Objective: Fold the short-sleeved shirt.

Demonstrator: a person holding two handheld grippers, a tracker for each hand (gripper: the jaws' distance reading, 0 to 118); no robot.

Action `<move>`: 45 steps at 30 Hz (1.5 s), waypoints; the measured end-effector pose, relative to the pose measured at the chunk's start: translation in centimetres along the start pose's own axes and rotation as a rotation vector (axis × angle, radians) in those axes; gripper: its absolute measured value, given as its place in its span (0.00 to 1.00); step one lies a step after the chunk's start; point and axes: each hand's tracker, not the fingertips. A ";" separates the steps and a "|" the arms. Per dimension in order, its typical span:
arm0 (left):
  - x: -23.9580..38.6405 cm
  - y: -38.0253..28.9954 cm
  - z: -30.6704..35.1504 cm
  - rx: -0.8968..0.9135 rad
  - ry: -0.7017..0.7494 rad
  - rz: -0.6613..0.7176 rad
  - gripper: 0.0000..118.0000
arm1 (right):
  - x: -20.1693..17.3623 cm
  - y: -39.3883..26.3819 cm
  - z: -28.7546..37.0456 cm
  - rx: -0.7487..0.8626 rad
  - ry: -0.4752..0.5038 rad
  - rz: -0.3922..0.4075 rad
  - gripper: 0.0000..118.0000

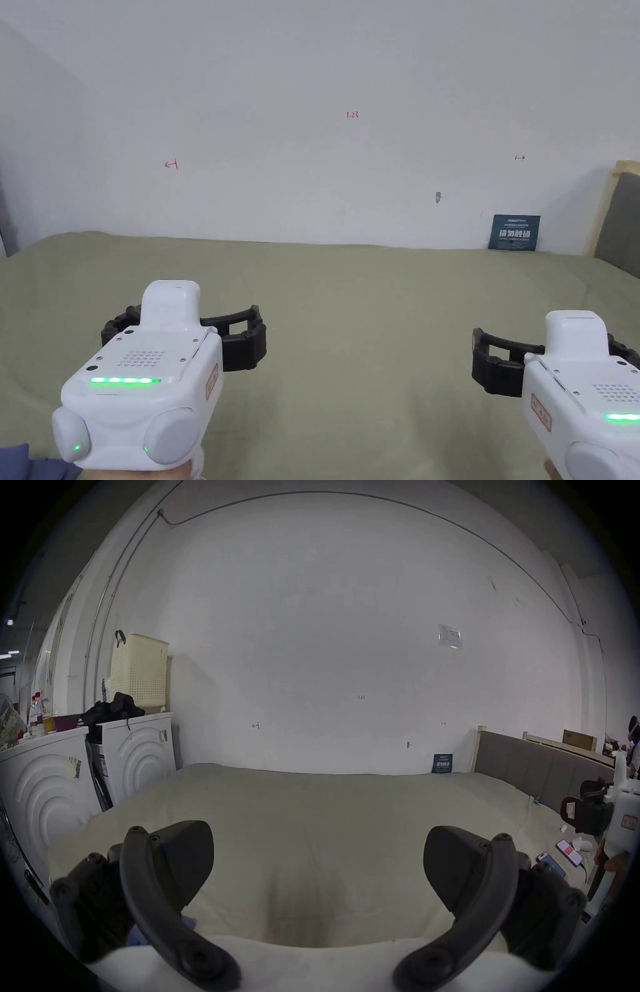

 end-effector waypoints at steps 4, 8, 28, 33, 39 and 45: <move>0.0 -0.2 -0.2 -0.004 -0.015 0.003 1.00 | -0.2 0.3 0.2 0.013 0.008 0.007 1.00; 0.8 -0.2 -0.1 -0.002 -0.022 -0.022 1.00 | -0.1 0.3 -0.2 0.012 -0.019 0.035 1.00; 0.8 -0.9 0.0 -0.022 -0.023 -0.024 1.00 | 1.5 0.0 1.4 0.023 0.028 -0.074 1.00; 0.7 -0.6 0.0 -0.020 -0.017 -0.011 1.00 | 1.4 0.3 0.8 -0.019 0.033 -0.060 1.00; 0.9 -0.2 0.3 -0.018 -0.026 0.003 1.00 | 0.5 -0.1 0.7 -0.061 0.092 -0.059 1.00; 0.9 -0.3 0.4 -0.025 -0.031 -0.006 1.00 | 0.6 -0.3 0.6 -0.017 0.109 -0.050 1.00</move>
